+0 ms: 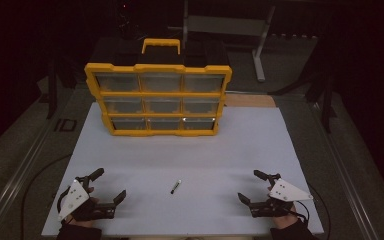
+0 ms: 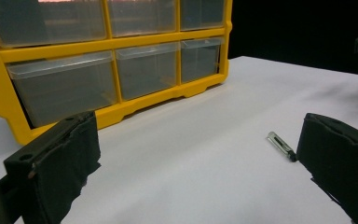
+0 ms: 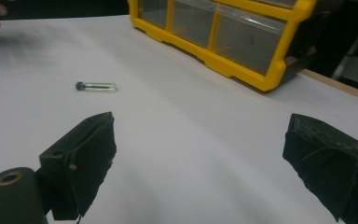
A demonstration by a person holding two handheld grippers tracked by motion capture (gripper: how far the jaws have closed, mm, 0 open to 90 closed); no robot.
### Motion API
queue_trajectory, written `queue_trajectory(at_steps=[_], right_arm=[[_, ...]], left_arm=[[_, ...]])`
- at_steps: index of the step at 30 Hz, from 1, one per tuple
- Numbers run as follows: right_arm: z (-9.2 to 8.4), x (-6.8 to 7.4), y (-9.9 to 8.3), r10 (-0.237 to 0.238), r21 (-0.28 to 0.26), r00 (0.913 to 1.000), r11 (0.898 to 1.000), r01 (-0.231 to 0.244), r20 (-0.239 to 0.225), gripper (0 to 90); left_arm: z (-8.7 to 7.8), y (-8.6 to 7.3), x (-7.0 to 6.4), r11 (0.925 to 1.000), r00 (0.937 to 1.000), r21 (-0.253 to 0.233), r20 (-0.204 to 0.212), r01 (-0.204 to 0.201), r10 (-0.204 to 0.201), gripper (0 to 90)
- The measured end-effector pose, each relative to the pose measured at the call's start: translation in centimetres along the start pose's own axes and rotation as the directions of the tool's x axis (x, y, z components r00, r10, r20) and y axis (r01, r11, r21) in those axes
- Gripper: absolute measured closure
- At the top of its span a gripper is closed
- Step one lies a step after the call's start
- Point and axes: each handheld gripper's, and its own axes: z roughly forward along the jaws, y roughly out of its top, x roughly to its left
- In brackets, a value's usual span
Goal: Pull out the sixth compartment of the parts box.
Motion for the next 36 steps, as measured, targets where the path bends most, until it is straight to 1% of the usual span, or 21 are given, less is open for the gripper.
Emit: queue_trajectory(at_steps=[4,6,7,8,9,10,14,16,17,22,25,28,32,35,36], right_arm=[[-0.1,0.3,0.6,-0.031,0.010,0.9995,0.999,0.031,-0.008,9.1],[-0.2,0.5,1.0,-0.057,0.023,0.9984,0.998,0.057,-0.002,9.1],[-0.2,0.6,1.2,-0.059,0.026,0.9982,0.998,0.060,-0.005,9.0],[-0.2,0.6,1.2,-0.059,0.026,0.9982,0.998,0.060,-0.005,9.0],[-0.5,0.9,2.0,-0.073,0.022,0.9972,0.997,0.074,-0.015,9.0],[-0.5,0.9,2.0,-0.073,0.022,0.9972,0.997,0.074,-0.015,9.0],[-0.8,1.2,3.2,-0.091,0.008,0.9956,0.996,0.091,-0.020,9.0],[-1.0,1.4,3.7,-0.115,0.012,0.9932,0.993,0.115,-0.014,9.0],[-1.0,1.4,4.0,-0.128,0.010,0.9917,0.992,0.128,-0.016,9.0],[-1.1,1.2,5.2,-0.150,-0.001,0.9879,0.989,0.150,-0.038,8.9],[-1.2,1.0,5.9,-0.165,-0.006,0.9856,0.986,0.165,-0.036,8.8],[-1.2,0.8,6.9,-0.198,-0.013,0.9798,0.980,0.198,-0.026,8.8],[-1.2,0.6,8.4,-0.229,-0.035,0.9734,0.973,0.228,-0.018,8.8],[-1.2,0.4,9.4,-0.246,-0.049,0.9691,0.968,0.245,-0.019,8.8],[-1.1,0.3,9.7,-0.256,-0.050,0.9665,0.966,0.255,-0.019,8.8]], left_arm=[[0.0,0.0,0.0,1.0000,1.0000,0.000,0.001,-0.001,0.001,0.0],[0.0,0.0,0.0,1.0000,1.0000,-0.002,0.001,0.000,0.000,0.0],[-0.1,0.0,0.0,1.0000,1.0000,-0.004,0.000,0.000,0.000,0.0],[-0.1,0.0,0.0,1.0000,1.0000,-0.004,0.000,0.000,0.000,0.0],[-0.1,0.0,0.0,1.0000,1.0000,-0.006,0.002,0.002,-0.002,0.0],[-0.1,0.0,0.0,1.0000,1.0000,-0.006,0.002,0.002,-0.002,0.0],[-0.1,0.0,0.0,1.0000,1.0000,-0.005,0.003,0.002,-0.002,0.0],[-0.1,0.0,0.0,1.0000,1.0000,-0.003,0.003,0.004,-0.004,0.0],[-0.1,0.0,0.0,1.0000,1.0000,-0.002,0.003,0.004,-0.004,0.0],[-0.1,0.0,0.0,1.0000,1.0000,-0.006,0.000,0.002,-0.002,0.0],[-0.2,0.0,0.0,1.0000,1.0000,-0.009,-0.001,0.003,-0.003,0.0],[-0.1,0.1,-0.1,0.9999,1.0000,-0.010,0.000,-0.001,0.001,0.0],[-0.2,0.1,-0.1,1.0000,1.0000,-0.010,0.000,-0.002,0.002,0.0],[-0.1,0.1,-0.1,1.0000,1.0000,-0.010,-0.001,-0.001,0.001,0.0],[-0.1,0.1,-0.1,1.0000,1.0000,-0.010,-0.002,0.000,0.000,0.0]])
